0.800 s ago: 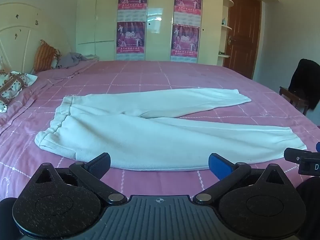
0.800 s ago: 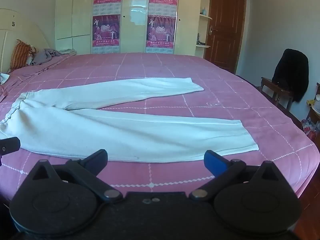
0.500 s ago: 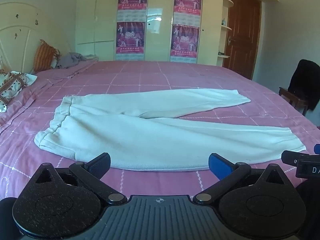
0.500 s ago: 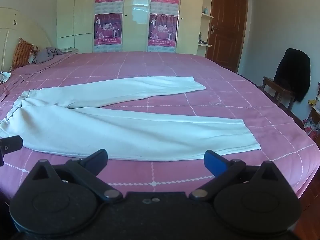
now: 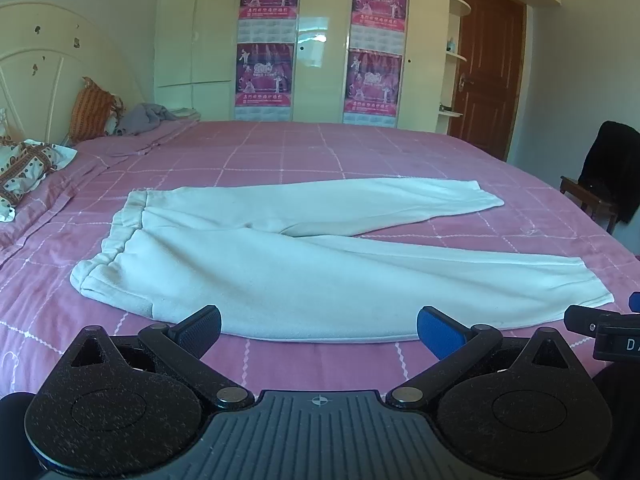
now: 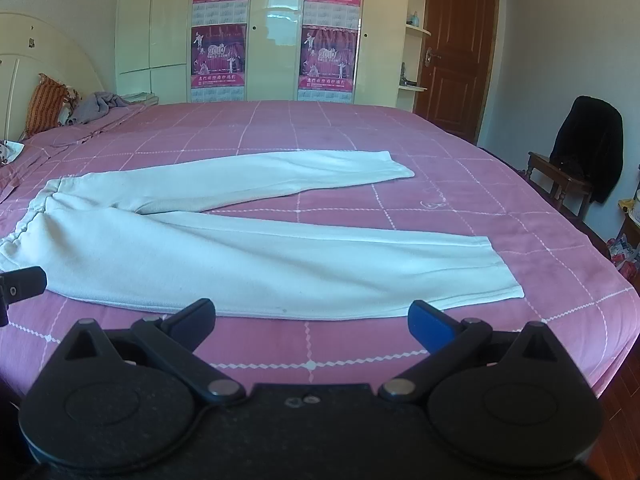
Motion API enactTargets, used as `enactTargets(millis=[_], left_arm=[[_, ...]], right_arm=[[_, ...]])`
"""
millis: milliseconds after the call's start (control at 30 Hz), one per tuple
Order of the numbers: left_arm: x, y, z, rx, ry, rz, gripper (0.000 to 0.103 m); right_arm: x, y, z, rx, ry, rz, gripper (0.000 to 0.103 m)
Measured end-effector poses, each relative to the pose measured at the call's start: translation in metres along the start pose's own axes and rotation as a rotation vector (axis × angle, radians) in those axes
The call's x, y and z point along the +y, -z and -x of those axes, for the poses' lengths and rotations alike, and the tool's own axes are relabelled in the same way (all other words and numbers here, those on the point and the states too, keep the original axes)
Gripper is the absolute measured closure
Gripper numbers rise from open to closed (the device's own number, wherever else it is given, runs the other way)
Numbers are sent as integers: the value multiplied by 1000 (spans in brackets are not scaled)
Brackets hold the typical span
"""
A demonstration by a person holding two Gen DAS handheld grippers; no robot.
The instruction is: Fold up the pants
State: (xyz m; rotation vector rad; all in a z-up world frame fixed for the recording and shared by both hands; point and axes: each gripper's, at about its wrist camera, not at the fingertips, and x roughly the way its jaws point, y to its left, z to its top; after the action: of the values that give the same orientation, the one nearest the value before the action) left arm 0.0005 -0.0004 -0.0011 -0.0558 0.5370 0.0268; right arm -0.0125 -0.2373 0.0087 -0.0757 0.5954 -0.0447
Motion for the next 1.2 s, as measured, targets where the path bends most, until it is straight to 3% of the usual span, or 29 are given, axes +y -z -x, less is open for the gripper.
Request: enactTargets(millis=[1200], left_arm=[[0,-1,0,0,5,6,0]], right_arm=[[3,1,-1,5,-4,8,0]])
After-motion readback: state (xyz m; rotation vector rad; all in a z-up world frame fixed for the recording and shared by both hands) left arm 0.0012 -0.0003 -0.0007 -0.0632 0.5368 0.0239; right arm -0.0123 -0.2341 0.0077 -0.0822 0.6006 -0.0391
